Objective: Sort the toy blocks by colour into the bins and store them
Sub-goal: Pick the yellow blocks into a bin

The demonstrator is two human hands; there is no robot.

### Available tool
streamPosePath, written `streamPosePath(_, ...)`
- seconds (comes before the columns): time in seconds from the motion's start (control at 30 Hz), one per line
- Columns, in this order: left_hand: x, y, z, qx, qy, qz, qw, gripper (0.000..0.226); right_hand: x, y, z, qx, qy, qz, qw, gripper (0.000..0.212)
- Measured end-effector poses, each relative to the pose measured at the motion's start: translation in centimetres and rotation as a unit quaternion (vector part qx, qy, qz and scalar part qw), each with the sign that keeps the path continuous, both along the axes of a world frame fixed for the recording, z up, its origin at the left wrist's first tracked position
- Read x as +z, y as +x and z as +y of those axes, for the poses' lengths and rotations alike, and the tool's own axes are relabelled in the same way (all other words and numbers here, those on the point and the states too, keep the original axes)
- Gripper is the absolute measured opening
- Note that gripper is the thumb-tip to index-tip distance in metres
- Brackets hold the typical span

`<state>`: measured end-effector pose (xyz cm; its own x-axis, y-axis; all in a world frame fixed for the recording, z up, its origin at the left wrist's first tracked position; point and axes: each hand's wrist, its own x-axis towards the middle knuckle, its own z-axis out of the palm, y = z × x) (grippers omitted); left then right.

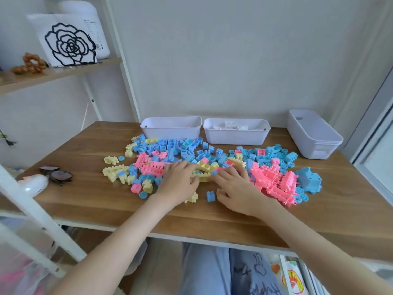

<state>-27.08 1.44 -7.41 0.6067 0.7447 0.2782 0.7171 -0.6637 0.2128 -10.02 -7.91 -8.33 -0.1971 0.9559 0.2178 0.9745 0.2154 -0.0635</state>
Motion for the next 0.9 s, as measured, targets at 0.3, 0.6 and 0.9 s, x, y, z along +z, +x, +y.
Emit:
streamPosePath(0.3,-0.7,1.6,-0.4,0.028,-0.013,0.014,0.999,0.024,-1.5,-1.0,0.8,-0.075,0.105,-0.141,0.982,0.035)
streamPosePath(0.6,-0.2,1.9,0.2,0.029,-0.038,0.034,0.998,0.015,-1.7,-0.9,1.1,-0.088,0.105,-0.127,0.982,0.034)
streamPosePath(0.9,4.3,1.0,3.6,-0.018,-0.044,-0.055,0.997,0.009,3.0,-1.5,9.2,-0.127,0.069,0.003,0.989,0.031)
